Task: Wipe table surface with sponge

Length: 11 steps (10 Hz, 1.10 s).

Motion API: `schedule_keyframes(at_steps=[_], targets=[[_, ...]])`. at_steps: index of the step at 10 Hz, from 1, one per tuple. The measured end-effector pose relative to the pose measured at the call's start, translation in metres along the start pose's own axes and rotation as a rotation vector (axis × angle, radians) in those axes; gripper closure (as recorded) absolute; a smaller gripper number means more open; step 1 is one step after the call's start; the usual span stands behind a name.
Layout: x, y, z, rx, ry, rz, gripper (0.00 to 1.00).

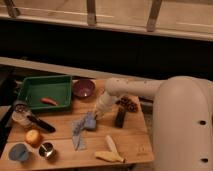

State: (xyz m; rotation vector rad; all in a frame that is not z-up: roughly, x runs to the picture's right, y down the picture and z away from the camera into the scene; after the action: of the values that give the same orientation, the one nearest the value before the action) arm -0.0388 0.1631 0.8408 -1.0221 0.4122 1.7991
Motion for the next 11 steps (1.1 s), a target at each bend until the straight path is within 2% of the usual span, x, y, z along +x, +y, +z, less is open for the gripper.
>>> schedule_keyframes(at_steps=[1, 3, 5, 6, 7, 9, 11], targets=[[0.009, -0.008, 0.002, 0.012, 0.018, 0.009, 1.00], [0.012, -0.036, -0.007, 0.042, 0.015, 0.065, 1.00], [-0.005, -0.064, -0.022, 0.067, -0.008, 0.123, 1.00], [-0.015, -0.068, -0.028, 0.070, -0.021, 0.133, 1.00], [-0.027, -0.069, -0.035, 0.073, -0.037, 0.131, 1.00], [-0.036, -0.055, -0.037, 0.065, -0.049, 0.106, 1.00], [-0.039, -0.018, -0.027, 0.050, -0.052, 0.048, 1.00]])
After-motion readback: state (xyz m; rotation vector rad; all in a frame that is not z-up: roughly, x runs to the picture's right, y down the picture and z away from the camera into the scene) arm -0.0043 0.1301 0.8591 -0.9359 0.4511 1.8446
